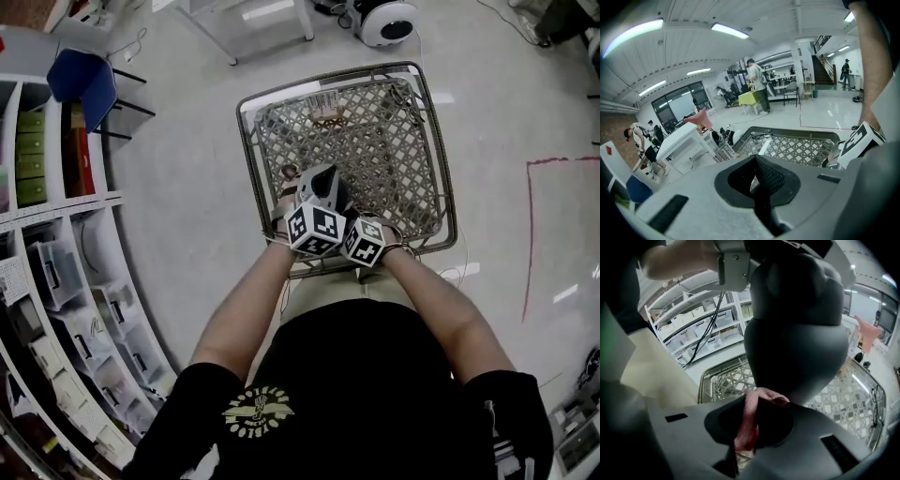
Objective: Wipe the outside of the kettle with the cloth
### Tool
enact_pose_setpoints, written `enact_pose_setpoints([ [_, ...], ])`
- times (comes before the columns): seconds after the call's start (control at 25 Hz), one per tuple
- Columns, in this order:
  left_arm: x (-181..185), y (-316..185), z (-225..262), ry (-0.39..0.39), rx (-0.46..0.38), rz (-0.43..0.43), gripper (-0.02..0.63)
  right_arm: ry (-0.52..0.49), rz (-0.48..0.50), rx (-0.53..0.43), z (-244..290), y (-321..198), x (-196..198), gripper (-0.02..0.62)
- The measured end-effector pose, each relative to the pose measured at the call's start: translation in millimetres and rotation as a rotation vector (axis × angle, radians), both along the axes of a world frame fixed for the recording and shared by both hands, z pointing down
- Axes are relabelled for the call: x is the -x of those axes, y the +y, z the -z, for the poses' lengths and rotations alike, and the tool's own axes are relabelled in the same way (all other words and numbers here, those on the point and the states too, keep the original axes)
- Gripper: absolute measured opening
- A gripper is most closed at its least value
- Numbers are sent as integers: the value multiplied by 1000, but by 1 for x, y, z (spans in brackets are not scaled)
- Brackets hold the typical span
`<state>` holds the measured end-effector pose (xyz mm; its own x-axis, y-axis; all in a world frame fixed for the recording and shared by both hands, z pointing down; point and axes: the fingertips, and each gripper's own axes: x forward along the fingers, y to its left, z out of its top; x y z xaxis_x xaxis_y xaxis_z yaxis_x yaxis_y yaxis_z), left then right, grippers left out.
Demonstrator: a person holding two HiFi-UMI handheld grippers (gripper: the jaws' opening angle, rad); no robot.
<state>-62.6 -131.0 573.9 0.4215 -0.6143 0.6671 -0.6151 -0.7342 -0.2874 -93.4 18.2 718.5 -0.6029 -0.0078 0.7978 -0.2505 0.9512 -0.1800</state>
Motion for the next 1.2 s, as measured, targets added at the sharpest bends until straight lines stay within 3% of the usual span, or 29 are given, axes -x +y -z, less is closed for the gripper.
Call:
enact_pose_setpoints([
  [0.4, -3, 0, -1, -6, 8, 11, 6, -3, 29, 11, -13, 3, -4, 37],
  [0.76, -6, 2, 4, 3, -8, -7, 6, 46, 226, 12, -42, -5, -24, 37],
  [1.2, -4, -2, 5, 3, -9, 13, 6, 117, 488, -40, -66, -52, -49, 37],
])
